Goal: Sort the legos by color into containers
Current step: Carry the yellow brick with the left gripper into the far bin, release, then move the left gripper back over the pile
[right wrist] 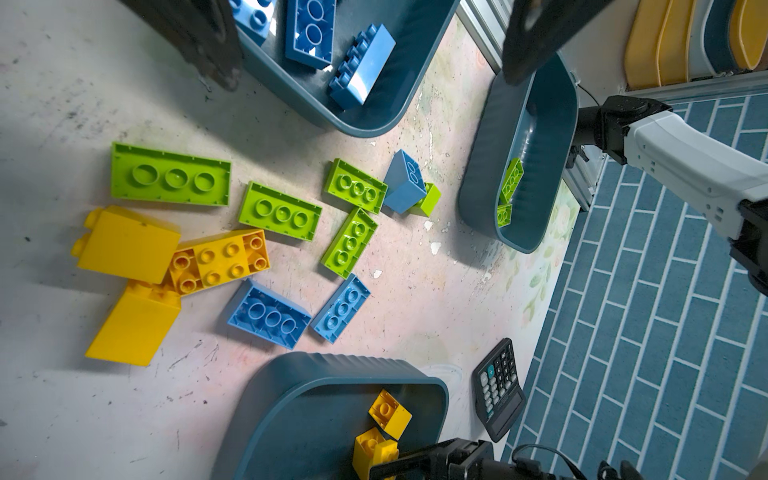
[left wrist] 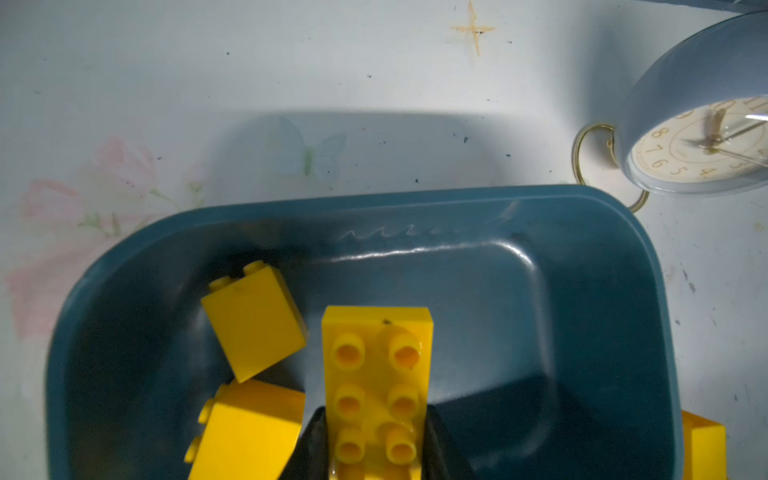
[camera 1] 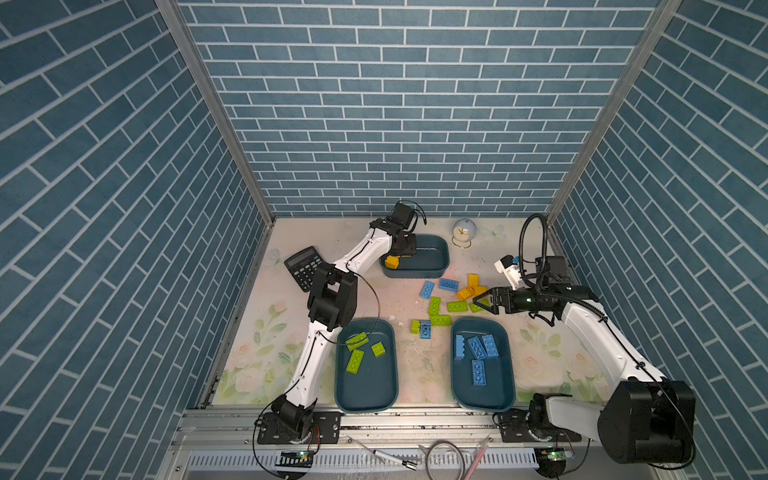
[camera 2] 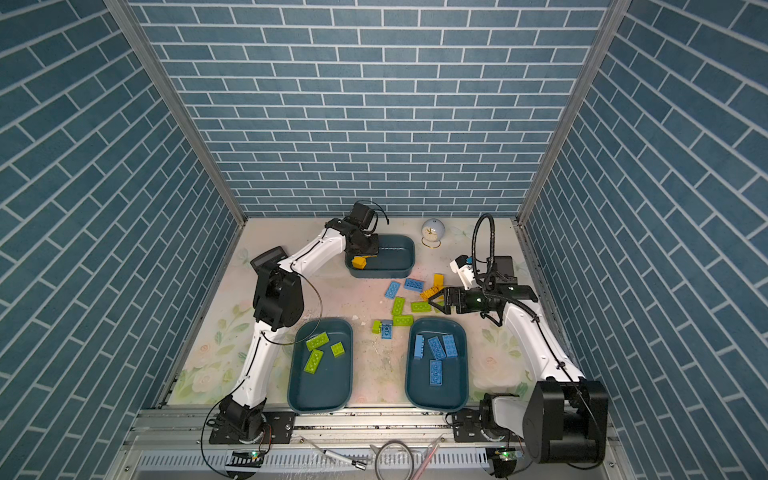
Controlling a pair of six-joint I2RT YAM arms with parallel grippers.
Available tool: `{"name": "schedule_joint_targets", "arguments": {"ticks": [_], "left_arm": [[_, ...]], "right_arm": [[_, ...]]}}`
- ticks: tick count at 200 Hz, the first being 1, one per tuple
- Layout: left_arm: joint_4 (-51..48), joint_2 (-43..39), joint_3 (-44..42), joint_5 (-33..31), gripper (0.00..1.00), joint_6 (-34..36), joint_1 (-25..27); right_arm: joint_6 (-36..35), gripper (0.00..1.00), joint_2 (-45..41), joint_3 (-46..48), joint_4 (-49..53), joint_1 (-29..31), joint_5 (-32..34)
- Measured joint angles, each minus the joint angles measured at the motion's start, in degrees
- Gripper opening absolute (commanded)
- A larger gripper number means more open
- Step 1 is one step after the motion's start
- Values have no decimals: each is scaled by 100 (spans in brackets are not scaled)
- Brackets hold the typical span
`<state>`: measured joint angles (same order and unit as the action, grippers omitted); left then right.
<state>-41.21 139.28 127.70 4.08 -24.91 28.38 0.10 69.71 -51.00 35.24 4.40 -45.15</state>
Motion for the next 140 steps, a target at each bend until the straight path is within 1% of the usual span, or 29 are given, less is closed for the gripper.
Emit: {"name": "schedule_joint_targets", "arguments": {"ticks": [17, 36, 53, 79, 111, 125, 140], "left_arm": [[-70, 153, 184, -7, 43, 13, -2], [-138, 219, 225, -35, 53, 31, -2], [-179, 214, 223, -57, 58, 57, -2], [-181, 96, 68, -109, 62, 140, -2], [-229, -389, -361, -94, 67, 306, 33], [-249, -743, -649, -37, 68, 352, 74], [-212, -1248, -1147, 28, 68, 389, 164]], "right_arm": [[0, 97, 20, -26, 7, 0, 11], [0, 97, 20, -55, 13, 0, 31], [-2, 97, 20, -59, 17, 0, 39], [-2, 97, 20, -59, 22, 0, 42], [0, 97, 20, -59, 22, 0, 42], [2, 97, 20, -59, 22, 0, 42], [2, 97, 20, -59, 20, 0, 39]]}}
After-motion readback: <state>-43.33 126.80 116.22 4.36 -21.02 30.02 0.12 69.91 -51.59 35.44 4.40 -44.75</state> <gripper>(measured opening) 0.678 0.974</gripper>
